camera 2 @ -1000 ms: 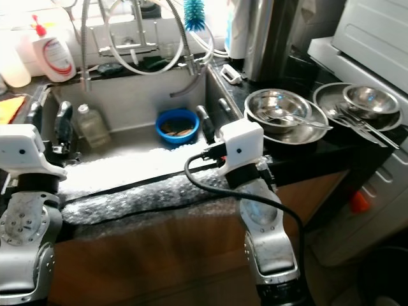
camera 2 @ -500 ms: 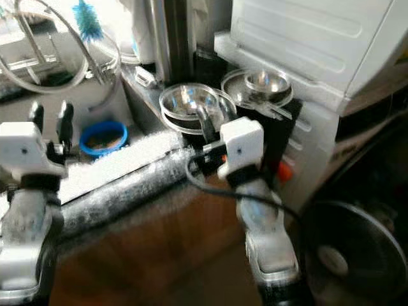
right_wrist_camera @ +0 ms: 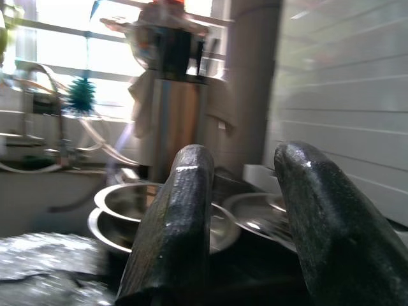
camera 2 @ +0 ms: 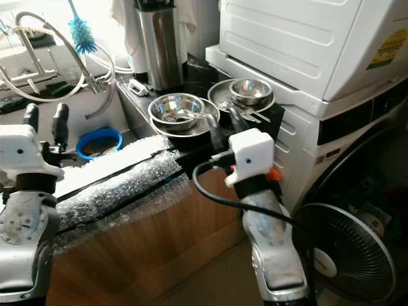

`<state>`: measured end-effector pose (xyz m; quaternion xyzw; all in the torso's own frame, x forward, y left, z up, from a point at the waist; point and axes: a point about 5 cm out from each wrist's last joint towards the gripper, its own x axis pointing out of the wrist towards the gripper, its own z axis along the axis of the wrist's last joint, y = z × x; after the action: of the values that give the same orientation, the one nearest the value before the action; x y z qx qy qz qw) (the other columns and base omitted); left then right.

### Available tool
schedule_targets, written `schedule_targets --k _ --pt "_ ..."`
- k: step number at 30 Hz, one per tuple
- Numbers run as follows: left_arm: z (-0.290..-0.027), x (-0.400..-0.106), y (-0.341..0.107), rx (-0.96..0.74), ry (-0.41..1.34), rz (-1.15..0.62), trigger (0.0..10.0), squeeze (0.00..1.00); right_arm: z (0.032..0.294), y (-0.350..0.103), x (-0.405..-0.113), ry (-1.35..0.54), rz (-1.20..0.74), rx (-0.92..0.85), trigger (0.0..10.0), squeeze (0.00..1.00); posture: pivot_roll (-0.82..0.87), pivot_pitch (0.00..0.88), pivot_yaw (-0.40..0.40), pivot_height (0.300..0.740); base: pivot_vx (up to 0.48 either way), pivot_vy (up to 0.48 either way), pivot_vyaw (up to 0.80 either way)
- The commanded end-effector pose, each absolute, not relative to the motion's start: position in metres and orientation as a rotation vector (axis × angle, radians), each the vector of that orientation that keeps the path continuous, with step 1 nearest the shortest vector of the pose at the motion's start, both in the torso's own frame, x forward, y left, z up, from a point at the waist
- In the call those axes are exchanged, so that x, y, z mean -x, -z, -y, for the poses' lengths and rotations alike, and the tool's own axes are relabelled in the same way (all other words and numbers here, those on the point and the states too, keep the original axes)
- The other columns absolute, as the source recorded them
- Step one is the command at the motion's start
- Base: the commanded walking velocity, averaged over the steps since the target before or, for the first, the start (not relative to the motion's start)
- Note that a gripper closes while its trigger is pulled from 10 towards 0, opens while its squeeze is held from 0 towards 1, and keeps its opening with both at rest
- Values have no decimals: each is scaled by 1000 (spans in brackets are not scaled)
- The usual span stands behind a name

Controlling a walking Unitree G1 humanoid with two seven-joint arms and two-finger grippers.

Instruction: Kitchen organization

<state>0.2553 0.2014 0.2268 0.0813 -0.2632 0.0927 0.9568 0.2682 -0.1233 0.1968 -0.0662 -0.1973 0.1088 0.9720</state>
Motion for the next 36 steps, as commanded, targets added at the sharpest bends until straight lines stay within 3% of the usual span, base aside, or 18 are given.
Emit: schedule_targets --k 1,12,23,36 --pt "-206 -256 -227 -176 -197 539 10000 0 127 -204 -264 -196 420 140 10000 0 -148 0 68 740 0 0 0" --pt "-200 -262 -211 -151 -172 494 10000 0 140 -187 -270 -131 358 144 10000 0 -149 0 70 740 0 0 0" --pt "-217 -260 -202 -170 -199 468 10000 0 162 -164 -269 -34 270 122 10000 0 -141 0 71 740 0 0 0" --pt "-206 -263 -194 -133 -167 453 10000 0 167 -147 -271 5 213 72 10000 0 -138 0 75 740 0 0 0"
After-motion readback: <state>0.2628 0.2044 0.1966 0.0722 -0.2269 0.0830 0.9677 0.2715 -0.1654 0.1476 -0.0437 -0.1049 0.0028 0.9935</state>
